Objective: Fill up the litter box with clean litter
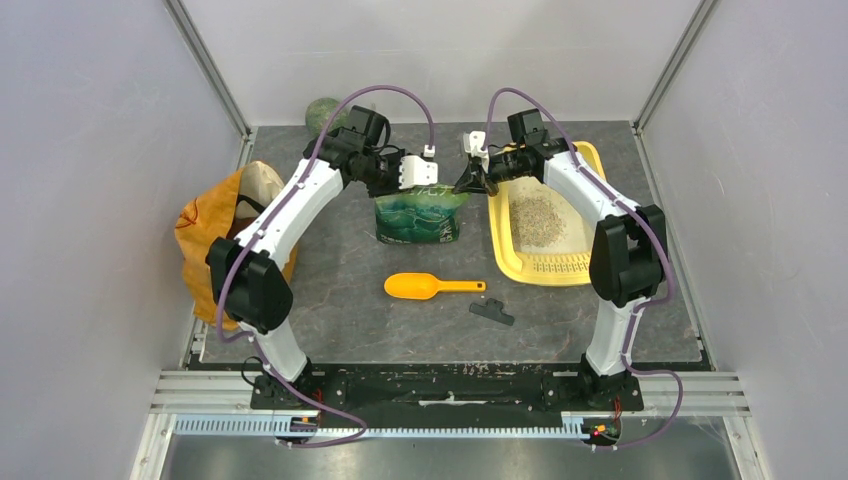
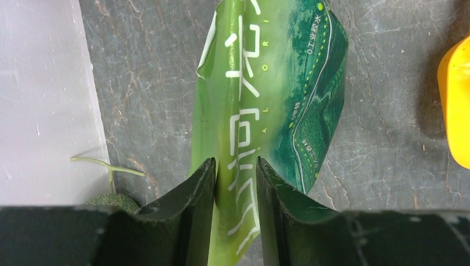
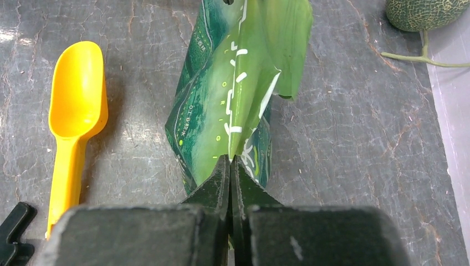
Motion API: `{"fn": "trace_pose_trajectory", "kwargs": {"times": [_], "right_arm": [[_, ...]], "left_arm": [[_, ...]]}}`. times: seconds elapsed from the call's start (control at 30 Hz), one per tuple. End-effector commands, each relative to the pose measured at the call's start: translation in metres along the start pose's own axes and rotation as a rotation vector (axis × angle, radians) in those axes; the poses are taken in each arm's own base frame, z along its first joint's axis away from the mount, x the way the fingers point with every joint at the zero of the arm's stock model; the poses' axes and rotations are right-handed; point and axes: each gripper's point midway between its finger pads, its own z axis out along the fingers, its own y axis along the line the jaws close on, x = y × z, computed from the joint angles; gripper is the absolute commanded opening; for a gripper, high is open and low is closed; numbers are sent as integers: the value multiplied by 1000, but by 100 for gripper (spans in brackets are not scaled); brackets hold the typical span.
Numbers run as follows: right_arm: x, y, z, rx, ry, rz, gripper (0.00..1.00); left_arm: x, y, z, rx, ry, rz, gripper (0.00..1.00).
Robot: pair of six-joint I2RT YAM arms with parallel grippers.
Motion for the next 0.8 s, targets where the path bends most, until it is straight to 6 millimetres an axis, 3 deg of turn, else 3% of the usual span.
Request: {"fn": "trace_pose_trajectory", "kwargs": {"times": [0.0,0.2,0.27,0.37,0.43,0.53,0.67,0.77], "right_arm": [[-12,-8,-4,10,-22,-20,0],[-17,-6,-4,1,-41,-10,0],[-16,-7,-4,3,-36,-6,3],[-15,-9,-4,9,-30,15,29],[-16,-9,-3,8,-31,28,45],[-16,-12,-2,8,-29,37,50],[-17,-13,-2,7,-30,36,56],[-19,-13,-1,5,-34,35,61]], "left_arm": [[-1,6,-1,-2,-39,-47,38],[6,5,2,5,-28,-48,11],[6,5,2,5,-30,-47,8],[7,5,2,6,-30,-47,8],[7,4,1,8,-32,-47,13],[6,5,-1,-1,-30,-46,33],[6,9,-2,-11,-22,-52,68],[4,9,-3,-13,-27,-55,73]]}}
